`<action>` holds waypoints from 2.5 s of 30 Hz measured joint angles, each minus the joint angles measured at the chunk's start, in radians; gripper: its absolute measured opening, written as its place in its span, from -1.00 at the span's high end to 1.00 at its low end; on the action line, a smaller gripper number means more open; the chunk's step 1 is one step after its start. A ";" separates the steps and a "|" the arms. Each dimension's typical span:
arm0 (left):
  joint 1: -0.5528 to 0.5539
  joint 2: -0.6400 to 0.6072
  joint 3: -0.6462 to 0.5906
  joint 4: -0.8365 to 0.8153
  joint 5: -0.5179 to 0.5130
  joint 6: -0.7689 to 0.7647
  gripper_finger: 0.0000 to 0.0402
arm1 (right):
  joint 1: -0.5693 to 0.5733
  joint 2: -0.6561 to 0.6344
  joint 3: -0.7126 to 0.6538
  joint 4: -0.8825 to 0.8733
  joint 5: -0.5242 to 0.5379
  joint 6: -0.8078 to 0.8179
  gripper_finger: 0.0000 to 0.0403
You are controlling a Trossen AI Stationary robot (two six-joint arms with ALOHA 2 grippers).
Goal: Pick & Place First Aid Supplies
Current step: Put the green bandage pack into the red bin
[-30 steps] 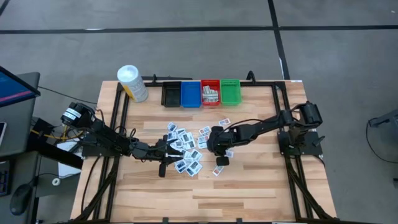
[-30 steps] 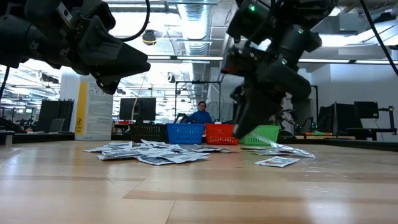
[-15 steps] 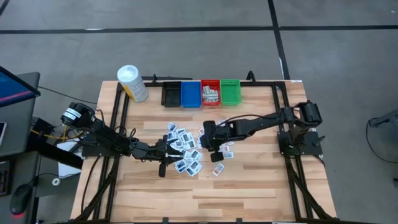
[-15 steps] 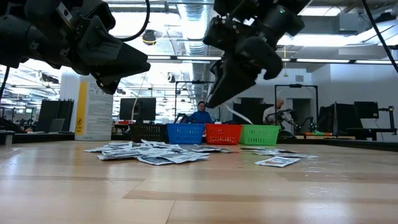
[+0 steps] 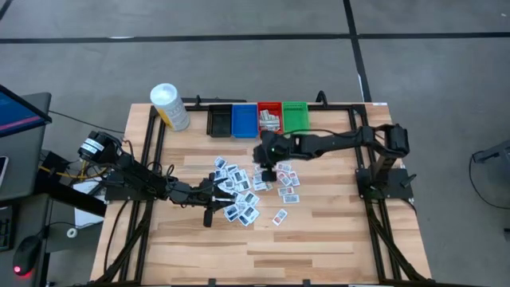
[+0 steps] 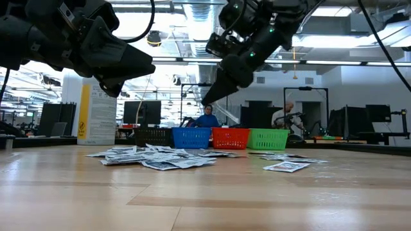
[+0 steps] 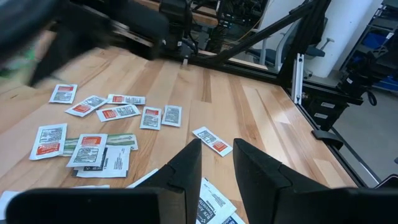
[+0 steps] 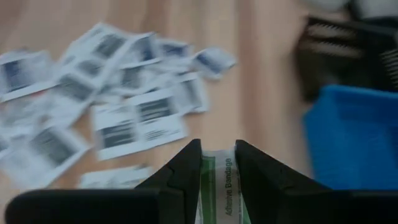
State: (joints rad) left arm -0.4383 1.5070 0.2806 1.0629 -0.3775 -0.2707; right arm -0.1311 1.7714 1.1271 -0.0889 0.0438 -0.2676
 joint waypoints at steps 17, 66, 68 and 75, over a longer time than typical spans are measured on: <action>0.000 0.000 0.000 0.000 0.000 0.001 0.54 | -0.314 0.000 0.000 0.325 0.130 0.064 0.54; 0.000 0.000 0.000 -0.011 0.000 0.000 0.54 | -0.181 0.000 -0.117 0.201 0.107 0.127 -0.09; 0.000 0.000 0.000 -0.011 0.000 0.000 0.54 | -0.127 0.000 -0.129 0.201 0.111 0.101 -0.09; 0.000 0.000 0.000 -0.012 0.000 0.001 0.54 | 0.064 0.000 -0.134 0.149 0.108 0.028 -0.09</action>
State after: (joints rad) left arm -0.4385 1.5070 0.2807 1.0512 -0.3771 -0.2699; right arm -0.0674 1.7714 0.9932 0.0605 0.1516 -0.2394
